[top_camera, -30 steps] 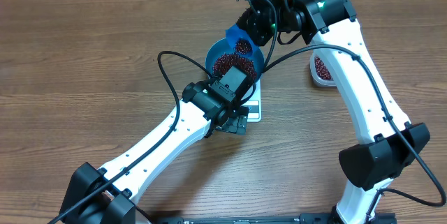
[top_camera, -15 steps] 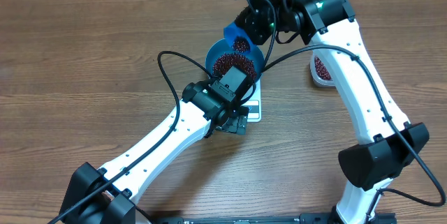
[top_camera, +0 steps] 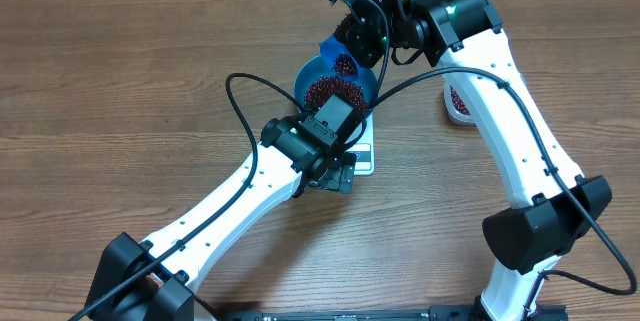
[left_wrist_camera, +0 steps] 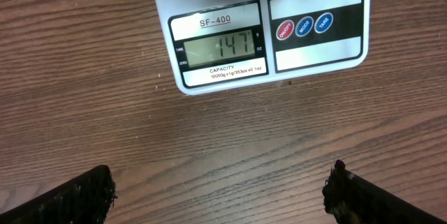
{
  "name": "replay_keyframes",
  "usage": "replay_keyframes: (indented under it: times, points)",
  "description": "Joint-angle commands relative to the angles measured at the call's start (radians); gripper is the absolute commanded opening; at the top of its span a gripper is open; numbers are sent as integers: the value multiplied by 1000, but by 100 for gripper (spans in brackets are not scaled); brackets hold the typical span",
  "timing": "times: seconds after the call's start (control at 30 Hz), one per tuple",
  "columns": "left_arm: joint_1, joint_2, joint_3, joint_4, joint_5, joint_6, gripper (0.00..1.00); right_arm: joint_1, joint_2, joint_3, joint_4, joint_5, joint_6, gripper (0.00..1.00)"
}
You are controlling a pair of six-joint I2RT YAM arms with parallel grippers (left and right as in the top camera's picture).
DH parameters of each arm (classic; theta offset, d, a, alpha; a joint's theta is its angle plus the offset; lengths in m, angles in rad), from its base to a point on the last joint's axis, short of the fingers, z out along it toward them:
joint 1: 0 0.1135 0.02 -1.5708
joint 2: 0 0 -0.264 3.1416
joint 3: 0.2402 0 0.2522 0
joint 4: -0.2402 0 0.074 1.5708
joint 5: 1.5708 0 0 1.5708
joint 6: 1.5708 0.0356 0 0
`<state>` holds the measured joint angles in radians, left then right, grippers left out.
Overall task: Scoop item into bowl and weigh 150g on scale
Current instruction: 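Tilt the blue scoop further with the right gripper to add beans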
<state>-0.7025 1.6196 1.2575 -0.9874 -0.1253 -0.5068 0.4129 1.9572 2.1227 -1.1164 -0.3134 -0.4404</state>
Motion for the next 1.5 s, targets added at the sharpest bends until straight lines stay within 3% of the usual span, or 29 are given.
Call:
replay_keyframes:
  times: [0.0,1.23,1.37,1.47]
  points:
    - [2,-16,17,1,-16,-17,100,1,14,23,9,-2,27,4]
    - [2,-16,17,1,-16,-17,100,1,18,23,5,-18,66,4]
    - [2,-16,17,1,-16,-17,100,9,18,23,-45,-35,-48,4]
    - [2,-16,17,1,-16,-17,99,3,22,23,-18,37,34,4]
